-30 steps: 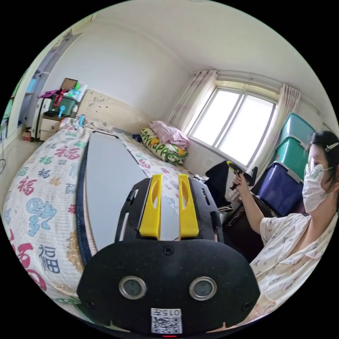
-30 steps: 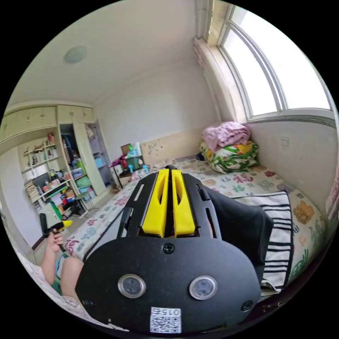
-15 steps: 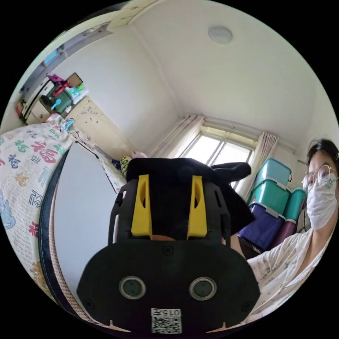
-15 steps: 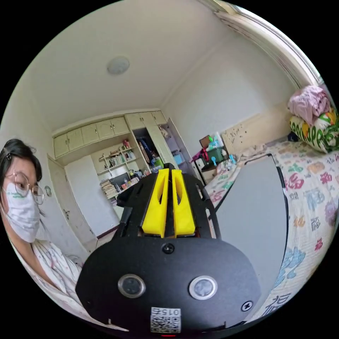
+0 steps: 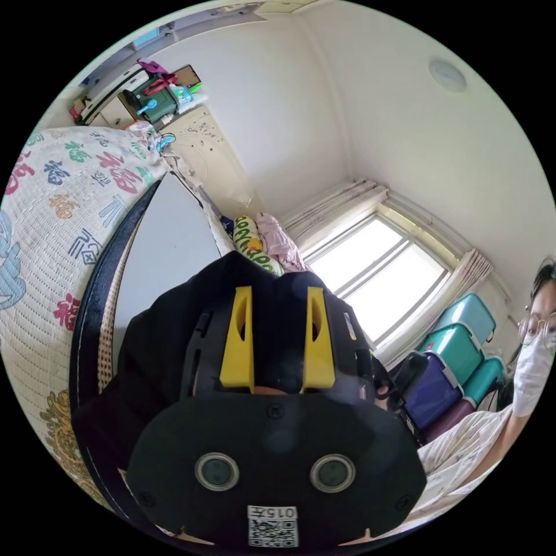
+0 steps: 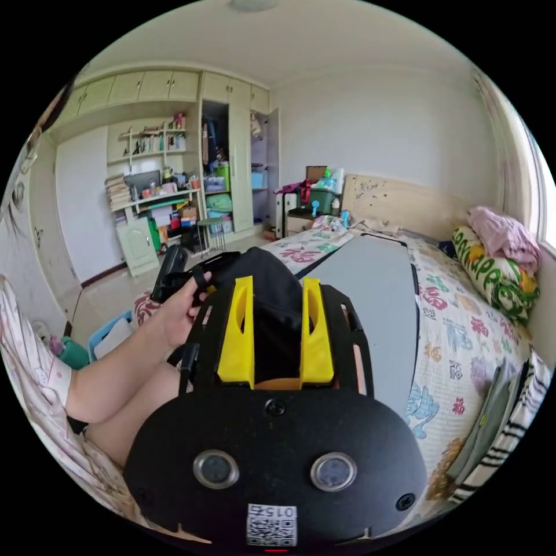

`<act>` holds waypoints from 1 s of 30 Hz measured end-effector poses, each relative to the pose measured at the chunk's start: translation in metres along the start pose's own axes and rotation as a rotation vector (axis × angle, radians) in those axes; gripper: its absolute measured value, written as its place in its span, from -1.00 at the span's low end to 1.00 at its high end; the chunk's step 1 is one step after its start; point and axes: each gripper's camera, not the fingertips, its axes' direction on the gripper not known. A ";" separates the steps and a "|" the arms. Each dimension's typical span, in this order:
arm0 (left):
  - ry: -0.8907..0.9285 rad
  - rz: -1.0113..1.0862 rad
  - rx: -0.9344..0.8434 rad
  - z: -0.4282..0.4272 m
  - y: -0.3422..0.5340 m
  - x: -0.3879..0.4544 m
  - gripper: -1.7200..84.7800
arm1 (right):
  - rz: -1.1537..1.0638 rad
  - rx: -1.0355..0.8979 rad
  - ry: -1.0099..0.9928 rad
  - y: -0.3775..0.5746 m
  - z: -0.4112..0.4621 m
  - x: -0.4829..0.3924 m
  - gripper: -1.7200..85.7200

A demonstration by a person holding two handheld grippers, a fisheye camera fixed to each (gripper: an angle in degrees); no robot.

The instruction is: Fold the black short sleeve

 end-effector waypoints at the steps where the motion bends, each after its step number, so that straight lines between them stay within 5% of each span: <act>1: -0.009 0.014 -0.004 0.006 -0.002 0.006 -0.65 | -0.042 -0.058 -0.023 -0.003 0.014 -0.015 -0.64; 7: -0.022 0.049 -0.008 0.022 -0.005 0.027 -0.65 | -0.212 -0.201 0.096 0.031 0.075 -0.082 -0.58; 15: -0.063 0.098 -0.017 0.059 -0.007 0.046 -0.65 | -0.297 -0.134 0.085 0.088 0.102 -0.106 -0.58; 21: -0.105 0.164 -0.047 0.101 0.000 0.064 -0.65 | -0.297 -0.110 0.260 0.093 0.114 -0.091 -0.71; 26: -0.063 0.145 0.011 0.110 0.008 0.062 -0.66 | -0.059 -0.024 0.291 0.083 0.087 -0.017 -0.90; 30: -0.131 0.156 0.125 0.104 0.024 0.068 -0.68 | 0.379 0.085 0.143 0.087 0.047 0.093 -0.94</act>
